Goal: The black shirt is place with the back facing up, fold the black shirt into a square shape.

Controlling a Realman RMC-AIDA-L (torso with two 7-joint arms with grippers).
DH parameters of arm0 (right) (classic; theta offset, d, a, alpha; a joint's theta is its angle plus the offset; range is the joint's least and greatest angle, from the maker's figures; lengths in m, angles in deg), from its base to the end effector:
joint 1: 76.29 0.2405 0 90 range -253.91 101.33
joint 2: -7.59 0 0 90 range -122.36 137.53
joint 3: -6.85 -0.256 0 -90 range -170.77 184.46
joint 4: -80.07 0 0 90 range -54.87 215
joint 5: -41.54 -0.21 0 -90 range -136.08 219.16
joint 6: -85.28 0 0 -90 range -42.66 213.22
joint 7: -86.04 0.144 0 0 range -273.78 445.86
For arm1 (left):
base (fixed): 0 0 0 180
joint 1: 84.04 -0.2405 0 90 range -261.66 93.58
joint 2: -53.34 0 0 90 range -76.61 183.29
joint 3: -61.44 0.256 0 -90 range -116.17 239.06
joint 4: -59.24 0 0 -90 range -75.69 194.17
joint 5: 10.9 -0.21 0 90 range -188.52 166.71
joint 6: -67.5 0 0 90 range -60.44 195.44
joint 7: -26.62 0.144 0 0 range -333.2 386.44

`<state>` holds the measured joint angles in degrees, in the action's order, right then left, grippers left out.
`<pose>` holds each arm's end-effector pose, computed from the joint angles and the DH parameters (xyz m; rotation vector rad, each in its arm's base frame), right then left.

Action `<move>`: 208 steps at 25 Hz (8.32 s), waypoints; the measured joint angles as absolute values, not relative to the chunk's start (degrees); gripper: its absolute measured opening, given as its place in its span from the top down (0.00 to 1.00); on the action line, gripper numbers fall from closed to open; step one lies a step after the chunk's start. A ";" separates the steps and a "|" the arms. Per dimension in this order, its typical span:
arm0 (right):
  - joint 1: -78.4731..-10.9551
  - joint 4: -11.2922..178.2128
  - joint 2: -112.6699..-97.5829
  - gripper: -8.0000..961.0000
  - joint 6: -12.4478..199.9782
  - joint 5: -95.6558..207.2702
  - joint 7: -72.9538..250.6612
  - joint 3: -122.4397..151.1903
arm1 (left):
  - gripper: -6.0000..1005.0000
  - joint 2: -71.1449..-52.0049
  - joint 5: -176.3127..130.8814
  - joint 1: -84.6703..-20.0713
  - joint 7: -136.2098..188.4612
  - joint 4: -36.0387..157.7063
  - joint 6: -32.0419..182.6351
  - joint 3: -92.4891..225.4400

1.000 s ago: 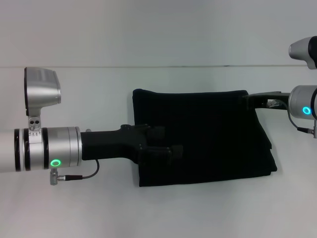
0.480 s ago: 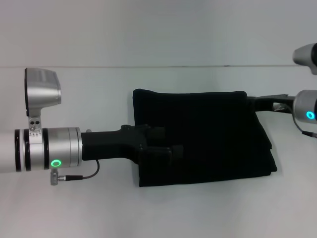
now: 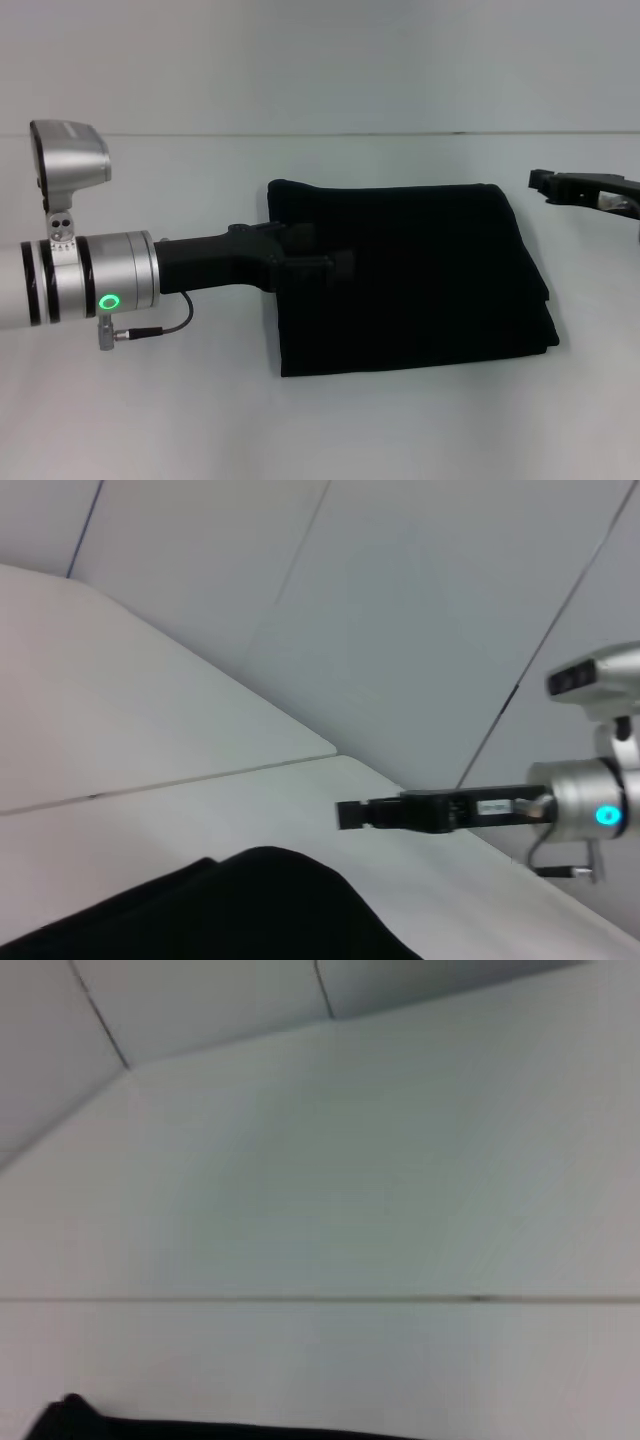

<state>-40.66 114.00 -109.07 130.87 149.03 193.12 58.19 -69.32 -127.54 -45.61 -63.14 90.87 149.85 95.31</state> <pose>0.2886 0.4242 0.0162 -2.0619 1.1419 0.4835 -0.2241 0.3597 -0.0350 -2.6494 -0.9219 -0.8277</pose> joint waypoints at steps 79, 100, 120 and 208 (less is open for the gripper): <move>-35.53 126.05 -109.11 0.09 161.00 167.57 182.07 50.79 | 0.08 -67.77 -135.39 -41.33 -62.23 105.65 142.98 112.85; -35.03 125.82 -109.10 0.10 160.86 167.55 183.21 50.46 | 0.08 -67.57 -135.60 -41.36 -62.44 106.24 143.44 112.72; -34.81 125.39 -108.58 0.10 160.76 166.78 183.65 50.53 | 0.08 -67.77 -135.20 -42.37 -63.10 107.92 144.58 112.68; -35.39 125.22 -108.94 0.10 161.05 167.05 183.68 50.62 | 0.08 -67.77 -135.36 -42.56 -63.11 107.93 144.75 111.79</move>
